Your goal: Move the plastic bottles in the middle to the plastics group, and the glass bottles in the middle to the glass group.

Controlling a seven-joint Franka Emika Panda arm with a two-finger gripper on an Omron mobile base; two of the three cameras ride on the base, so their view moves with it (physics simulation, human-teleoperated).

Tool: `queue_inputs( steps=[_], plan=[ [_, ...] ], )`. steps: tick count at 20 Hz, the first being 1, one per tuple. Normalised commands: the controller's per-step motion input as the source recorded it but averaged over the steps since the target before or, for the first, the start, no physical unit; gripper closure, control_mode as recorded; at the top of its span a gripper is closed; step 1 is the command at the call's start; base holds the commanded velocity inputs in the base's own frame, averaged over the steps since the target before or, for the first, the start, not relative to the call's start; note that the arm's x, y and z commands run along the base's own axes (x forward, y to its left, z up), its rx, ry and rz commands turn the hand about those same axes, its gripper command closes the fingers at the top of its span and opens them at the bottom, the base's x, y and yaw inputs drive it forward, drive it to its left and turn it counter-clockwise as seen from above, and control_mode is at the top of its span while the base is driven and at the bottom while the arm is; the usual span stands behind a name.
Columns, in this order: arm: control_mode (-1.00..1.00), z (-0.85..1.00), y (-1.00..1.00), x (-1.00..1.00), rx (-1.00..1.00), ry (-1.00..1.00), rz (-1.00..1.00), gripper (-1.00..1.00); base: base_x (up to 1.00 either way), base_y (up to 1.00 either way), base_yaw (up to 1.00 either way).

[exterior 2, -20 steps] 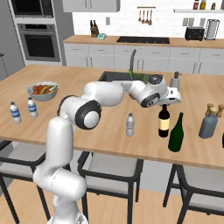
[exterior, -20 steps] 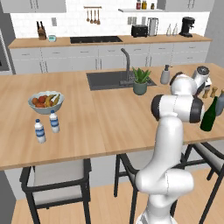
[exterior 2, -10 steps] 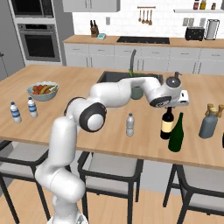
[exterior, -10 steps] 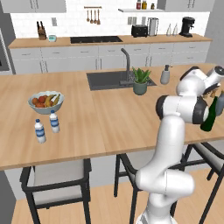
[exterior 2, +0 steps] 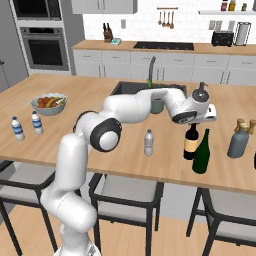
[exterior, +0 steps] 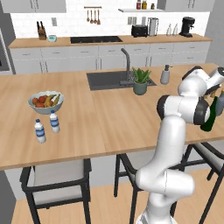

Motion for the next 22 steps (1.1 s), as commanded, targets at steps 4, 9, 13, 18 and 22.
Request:
queue_inputs(
  steps=[4, 9, 13, 18, 22],
  plan=[
    [-1.00, -0.31, -0.10, -0.02, 0.00, 0.02, 0.03, 1.00, 0.00, 0.00, 0.00],
    [-1.00, -0.33, -0.07, -0.06, 0.00, 0.05, 0.02, 1.00, 0.00, 0.00, 0.00],
    [-1.00, -0.42, 0.02, -0.07, 0.00, 0.09, 0.00, -1.00, 0.00, 0.00, 0.00],
    [-1.00, -0.22, 0.00, -0.05, 0.00, 0.01, 0.01, -1.00, 0.00, 0.00, 0.00],
    [-1.00, -0.05, 0.00, -0.01, 0.00, 0.00, 0.00, -1.00, 0.00, 0.00, 0.00]
  ],
)
